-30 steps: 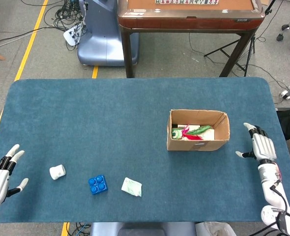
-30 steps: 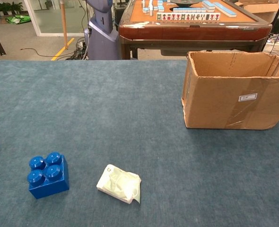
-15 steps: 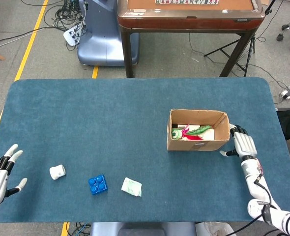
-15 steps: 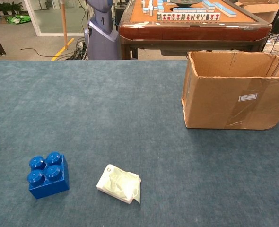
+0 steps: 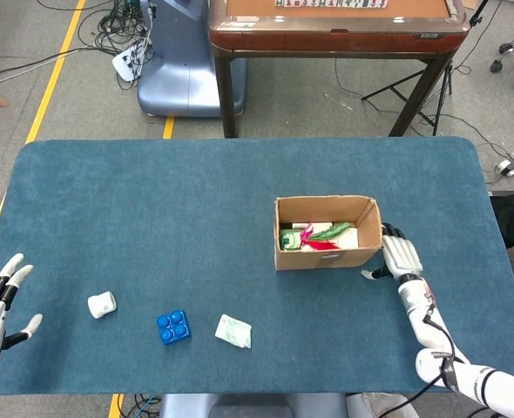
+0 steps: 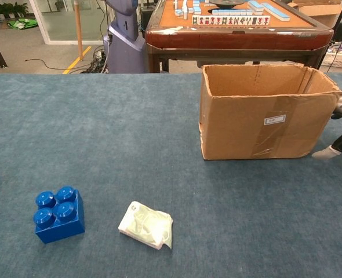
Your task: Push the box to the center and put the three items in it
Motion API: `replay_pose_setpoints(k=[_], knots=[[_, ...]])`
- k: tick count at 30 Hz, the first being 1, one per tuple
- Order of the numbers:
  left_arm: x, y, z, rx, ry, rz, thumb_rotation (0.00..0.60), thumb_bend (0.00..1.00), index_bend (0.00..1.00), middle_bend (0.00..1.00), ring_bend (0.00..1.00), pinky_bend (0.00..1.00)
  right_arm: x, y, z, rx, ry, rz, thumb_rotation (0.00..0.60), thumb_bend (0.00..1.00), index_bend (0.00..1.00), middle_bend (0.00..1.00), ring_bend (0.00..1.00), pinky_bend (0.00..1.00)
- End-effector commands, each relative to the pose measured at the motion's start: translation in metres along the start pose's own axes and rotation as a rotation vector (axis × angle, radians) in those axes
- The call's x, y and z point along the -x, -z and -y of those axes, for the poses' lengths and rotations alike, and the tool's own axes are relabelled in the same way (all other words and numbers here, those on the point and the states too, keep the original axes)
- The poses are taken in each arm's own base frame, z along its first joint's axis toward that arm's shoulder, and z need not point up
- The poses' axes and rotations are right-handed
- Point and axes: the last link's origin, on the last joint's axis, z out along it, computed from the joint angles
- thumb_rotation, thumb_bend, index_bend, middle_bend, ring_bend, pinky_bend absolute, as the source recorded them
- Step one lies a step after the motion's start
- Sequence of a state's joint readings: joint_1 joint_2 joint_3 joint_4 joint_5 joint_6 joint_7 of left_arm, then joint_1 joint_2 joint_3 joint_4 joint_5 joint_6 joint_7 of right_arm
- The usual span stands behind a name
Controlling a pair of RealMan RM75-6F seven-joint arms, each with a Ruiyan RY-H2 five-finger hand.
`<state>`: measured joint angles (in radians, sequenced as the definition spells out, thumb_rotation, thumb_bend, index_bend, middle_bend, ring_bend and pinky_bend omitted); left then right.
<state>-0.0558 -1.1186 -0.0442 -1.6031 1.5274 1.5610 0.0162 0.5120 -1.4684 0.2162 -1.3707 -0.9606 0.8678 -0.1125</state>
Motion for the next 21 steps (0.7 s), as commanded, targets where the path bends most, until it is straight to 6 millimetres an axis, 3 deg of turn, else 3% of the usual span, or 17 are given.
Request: replay_pose_setpoints(k=[1,21], knots=[[-0.001,0.000,0.000,-0.002,-0.001,-0.001,0.600,0.22,0.15,0.07,0.18,0.52,0.002,0.001,0.008,-0.019,-0.002,0.006,0.600,0.01,0.10,0.12,0.00,0.09],[-0.008,0.001,0.004,-0.037,-0.021,-0.006,0.600,0.22,0.16,0.07,0.18,0.52,0.023,0.007,0.060,-0.128,-0.057,0.107,0.600,0.01,0.10,0.13,0.01,0.09]])
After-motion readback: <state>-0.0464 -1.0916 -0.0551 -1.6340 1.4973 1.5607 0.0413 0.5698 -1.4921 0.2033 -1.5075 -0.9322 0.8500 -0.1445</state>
